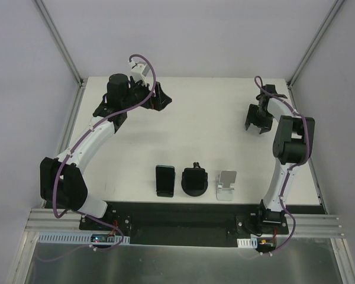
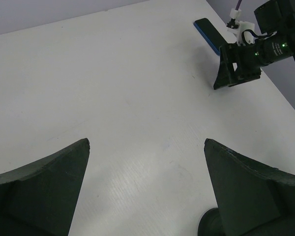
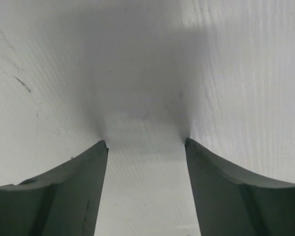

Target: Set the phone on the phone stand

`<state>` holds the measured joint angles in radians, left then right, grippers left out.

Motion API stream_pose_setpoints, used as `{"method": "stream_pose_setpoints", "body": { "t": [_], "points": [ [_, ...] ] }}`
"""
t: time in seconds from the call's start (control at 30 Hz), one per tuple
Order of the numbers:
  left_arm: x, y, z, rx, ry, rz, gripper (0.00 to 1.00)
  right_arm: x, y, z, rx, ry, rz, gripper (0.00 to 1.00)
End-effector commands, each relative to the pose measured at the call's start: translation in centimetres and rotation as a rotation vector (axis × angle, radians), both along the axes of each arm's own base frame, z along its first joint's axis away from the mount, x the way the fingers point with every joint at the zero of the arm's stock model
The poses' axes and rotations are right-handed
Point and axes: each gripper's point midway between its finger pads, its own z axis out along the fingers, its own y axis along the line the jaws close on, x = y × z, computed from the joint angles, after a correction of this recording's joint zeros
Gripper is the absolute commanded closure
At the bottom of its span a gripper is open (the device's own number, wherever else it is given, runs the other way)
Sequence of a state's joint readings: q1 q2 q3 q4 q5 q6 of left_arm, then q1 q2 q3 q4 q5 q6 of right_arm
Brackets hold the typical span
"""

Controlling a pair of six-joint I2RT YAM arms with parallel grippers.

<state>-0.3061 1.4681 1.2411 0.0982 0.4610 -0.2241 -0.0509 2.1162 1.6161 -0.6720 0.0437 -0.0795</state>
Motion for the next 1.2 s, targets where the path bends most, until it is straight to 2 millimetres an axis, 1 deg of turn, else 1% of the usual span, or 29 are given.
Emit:
{"method": "stream_pose_setpoints", "body": {
  "t": [0.0, 0.03, 0.1, 0.13, 0.17, 0.2, 0.23, 0.27, 0.3, 0.33, 0.37, 0.4, 0.43, 0.47, 0.5, 0.53, 0.57, 0.6, 0.67, 0.7, 0.73, 0.77, 0.83, 0.9, 1.0, 1.03, 1.07, 1.13, 1.17],
  "points": [
    [0.1, -0.2, 2.8, -0.036, -0.081, -0.021, 0.01, 4.1, -0.5, 5.2, 0.037, -0.248, -0.056, 0.24],
    [0.1, -0.2, 2.7, -0.036, -0.077, -0.021, 0.01, 5.4, -1.0, 6.1, 0.031, -0.317, -0.077, 0.2],
    [0.1, -0.2, 2.8, -0.037, -0.08, -0.021, 0.01, 6.8, -2.6, 7.3, 0.012, -0.39, -0.152, 0.12],
    [0.0, -0.2, 2.9, -0.037, -0.08, -0.021, 0.01, 7.9, -3.3, 8.0, 0.013, -0.44, -0.17, 0.11],
    [0.0, -0.3, 3.0, -0.04, -0.082, -0.024, 0.01, 8.6, -3.7, 7.9, 0.024, -0.457, -0.188, 0.1],
    [-0.1, -0.3, 2.9, -0.041, -0.081, -0.025, 0.01, 9.4, -4.8, 8.5, 0.03, -0.49, -0.218, 0.08],
    [-0.1, -0.3, 3.1, -0.044, -0.082, -0.029, 0.01, 10.6, -5.3, 9.1, 0.044, -0.539, -0.246, 0.08],
    [-0.2, -0.4, 3.0, -0.045, -0.081, -0.03, 0.01, 11.2, -5.7, 8.4, 0.063, -0.543, -0.268, 0.06],
    [-0.2, -0.4, 3.1, -0.048, -0.083, -0.031, 0.01, 12.0, -7.2, 9.2, 0.072, -0.575, -0.303, 0.05],
    [-0.2, -0.4, 3.1, -0.048, -0.083, -0.031, 0.01, 12.7, -7.9, 9.2, 0.078, -0.589, -0.325, 0.05],
    [-0.1, -0.4, 3.0, -0.048, -0.08, -0.031, 0.01, 13.3, -8.6, 8.1, 0.073, -0.577, -0.33, 0.04],
    [-0.1, -0.4, 3.1, -0.049, -0.082, -0.031, 0.01, 13.8, -8.9, 7.9, 0.093, -0.579, -0.318, 0.02],
    [0.0, -0.4, 2.9, -0.048, -0.077, -0.031, 0.01, 14.9, -9.5, 9.1, 0.091, -0.599, -0.319, 0.01],
    [0.0, -0.4, 2.9, -0.047, -0.08, -0.031, 0.01, 15.3, -9.8, 7.2, 0.112, -0.562, -0.329, 0.0],
    [0.0, -0.4, 2.9, -0.046, -0.078, -0.031, 0.01, 15.6, -10.7, 6.8, 0.126, -0.556, -0.344, 0.0],
    [0.1, -0.5, 2.7, -0.047, -0.074, -0.033, 0.01, 16.4, -11.1, 7.5, 0.139, -0.577, -0.352, 0.0],
    [0.2, -0.6, 2.6, -0.049, -0.069, -0.035, 0.01, 16.7, -11.1, 5.7, 0.18, -0.551, -0.378, 0.0],
    [0.2, -0.6, 2.5, -0.05, -0.066, -0.038, 0.01, 16.9, -11.7, 5.2, 0.196, -0.551, -0.391, 0.03],
    [0.3, -0.7, 2.6, -0.053, -0.064, -0.04, 0.01, 18.0, -11.8, 4.3, 0.225, -0.551, -0.39, 0.03],
    [0.3, -0.8, 2.5, -0.054, -0.061, -0.043, 0.01, 18.2, -11.8, 3.8, 0.228, -0.542, -0.395, 0.03],
    [0.3, -0.8, 2.5, -0.055, -0.06, -0.044, 0.01, 18.3, -11.7, 2.6, 0.242, -0.524, -0.394, 0.03],
    [0.3, -0.8, 2.4, -0.055, -0.058, -0.045, 0.01, 18.9, -11.7, 3.2, 0.247, -0.543, -0.386, 0.03],
    [0.4, -0.9, 2.4, -0.055, -0.059, -0.047, 0.01, 18.9, -11.7, 2.4, 0.241, -0.519, -0.384, 0.03],
    [0.5, -0.9, 2.2, -0.055, -0.054, -0.043, 0.01, 18.8, -11.7, 2.2, 0.242, -0.513, -0.373, 0.03],
    [0.5, -1.0, 2.2, -0.06, -0.05, -0.051, 0.01, 17.9, -11.1, 1.8, 0.235, -0.462, -0.358, 0.02],
    [0.4, -1.0, 2.4, -0.063, -0.052, -0.054, 0.01, 17.0, -10.9, 1.5, 0.22, -0.42, -0.356, 0.02],
    [0.4, -1.1, 2.4, -0.063, -0.052, -0.056, 0.01, 16.7, -10.4, 1.4, 0.213, -0.4, -0.344, 0.01],
    [0.2, -1.0, 2.5, -0.065, -0.056, -0.057, 0.01, 15.7, -9.9, 1.4, 0.188, -0.346, -0.322, 0.01],
    [0.2, -1.0, 2.5, -0.065, -0.058, -0.056, 0.01, 15.4, -9.2, 1.2, 0.166, -0.326, -0.274, 0.02]
  ]
}}
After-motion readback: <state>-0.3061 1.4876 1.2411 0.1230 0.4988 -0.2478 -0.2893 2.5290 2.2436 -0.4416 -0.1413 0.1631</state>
